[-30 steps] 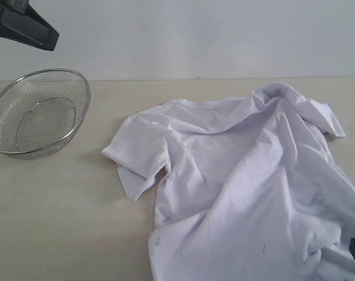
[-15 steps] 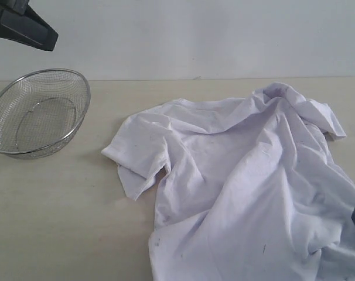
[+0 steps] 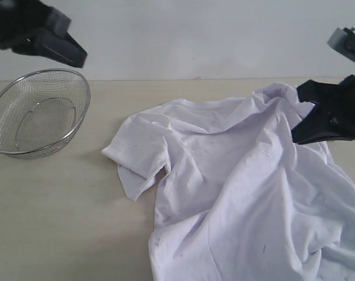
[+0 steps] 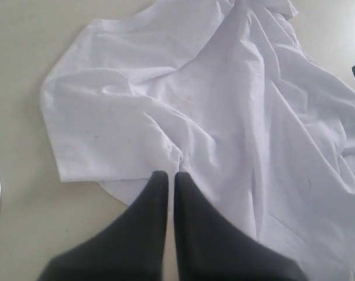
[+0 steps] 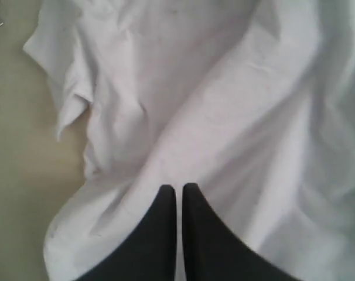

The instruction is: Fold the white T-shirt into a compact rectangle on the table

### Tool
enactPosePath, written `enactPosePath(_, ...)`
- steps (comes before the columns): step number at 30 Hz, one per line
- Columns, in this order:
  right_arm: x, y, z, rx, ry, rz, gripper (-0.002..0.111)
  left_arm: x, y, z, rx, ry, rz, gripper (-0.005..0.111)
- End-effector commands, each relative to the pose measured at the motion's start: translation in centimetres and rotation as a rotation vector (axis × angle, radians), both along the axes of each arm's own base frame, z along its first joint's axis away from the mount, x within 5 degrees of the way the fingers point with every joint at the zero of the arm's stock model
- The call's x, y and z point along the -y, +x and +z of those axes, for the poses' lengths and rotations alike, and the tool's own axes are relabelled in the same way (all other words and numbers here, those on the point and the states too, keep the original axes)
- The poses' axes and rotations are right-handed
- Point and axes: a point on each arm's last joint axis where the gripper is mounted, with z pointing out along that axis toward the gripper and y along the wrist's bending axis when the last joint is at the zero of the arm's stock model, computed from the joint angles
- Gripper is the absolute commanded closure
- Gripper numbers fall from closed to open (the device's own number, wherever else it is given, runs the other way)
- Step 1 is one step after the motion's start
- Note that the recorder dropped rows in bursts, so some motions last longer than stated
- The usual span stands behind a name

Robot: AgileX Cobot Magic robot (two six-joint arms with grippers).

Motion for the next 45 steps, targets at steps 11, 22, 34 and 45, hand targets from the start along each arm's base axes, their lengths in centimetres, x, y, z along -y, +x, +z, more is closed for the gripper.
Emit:
enactPosePath(11,-5.3,0.7,-0.6,0.026,-0.002,0.173,0.108,3.9,12.1,-13.7,-0.276,0.020,-0.057,0.102)
enactPosePath(22,-5.3,0.6,-0.7,0.016,-0.001,0.185,0.108,6.7,18.3,-20.1,-0.334,0.220,-0.043,0.102)
enactPosePath(34,-5.2,0.7,-0.7,0.044,-0.024,0.202,0.108,7.1,18.4,-23.7,-0.337,0.454,-0.069,0.102)
enactPosePath(45,-5.2,0.7,-0.7,0.049,-0.028,0.216,0.108,6.5,19.3,-24.3,-0.256,0.543,-0.027,0.102)
